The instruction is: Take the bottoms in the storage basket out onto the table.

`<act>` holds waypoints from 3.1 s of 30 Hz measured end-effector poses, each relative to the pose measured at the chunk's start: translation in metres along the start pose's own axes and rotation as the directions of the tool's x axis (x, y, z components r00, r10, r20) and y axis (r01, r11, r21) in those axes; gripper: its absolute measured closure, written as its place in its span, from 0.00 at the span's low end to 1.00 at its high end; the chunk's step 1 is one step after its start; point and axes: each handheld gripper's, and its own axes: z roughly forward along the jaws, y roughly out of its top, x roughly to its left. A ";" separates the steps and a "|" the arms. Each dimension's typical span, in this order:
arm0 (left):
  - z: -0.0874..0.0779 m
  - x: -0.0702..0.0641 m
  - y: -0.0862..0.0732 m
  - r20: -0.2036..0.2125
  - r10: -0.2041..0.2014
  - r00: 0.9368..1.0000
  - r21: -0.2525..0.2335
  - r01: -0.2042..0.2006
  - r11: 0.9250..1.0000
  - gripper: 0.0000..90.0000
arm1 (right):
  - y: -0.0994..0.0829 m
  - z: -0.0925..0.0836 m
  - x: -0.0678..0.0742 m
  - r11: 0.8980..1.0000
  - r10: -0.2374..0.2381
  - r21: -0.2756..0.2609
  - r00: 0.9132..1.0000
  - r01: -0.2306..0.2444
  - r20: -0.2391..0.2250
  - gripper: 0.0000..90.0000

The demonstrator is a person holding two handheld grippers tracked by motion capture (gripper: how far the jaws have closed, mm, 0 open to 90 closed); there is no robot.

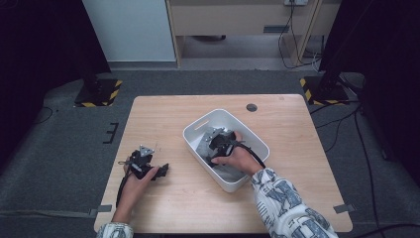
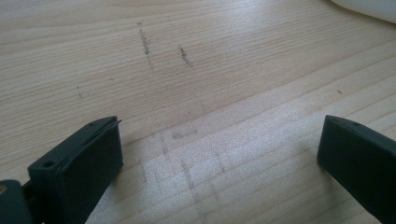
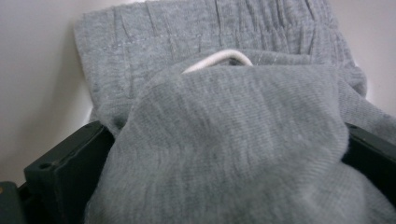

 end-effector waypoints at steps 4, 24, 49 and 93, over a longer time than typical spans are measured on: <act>0.000 0.000 0.000 0.001 0.002 1.000 0.000 -0.002 1.000 0.00 | 0.000 0.003 0.000 1.000 -0.009 0.022 1.000 0.008 0.022 0.00; 0.000 0.000 0.000 0.003 0.003 1.000 -0.001 -0.003 1.000 0.00 | -0.001 -0.003 -0.011 0.999 -0.040 0.027 0.997 0.038 0.059 0.51; 0.000 0.000 -0.001 0.005 0.005 1.000 -0.001 -0.005 1.000 0.00 | 0.002 -0.024 -0.032 0.991 0.100 -0.081 0.994 -0.103 -0.046 0.61; 0.000 0.000 -0.001 0.006 0.006 1.000 -0.001 -0.006 1.000 0.00 | 0.019 -0.074 -0.056 0.961 0.161 -0.215 0.984 -0.174 -0.076 0.61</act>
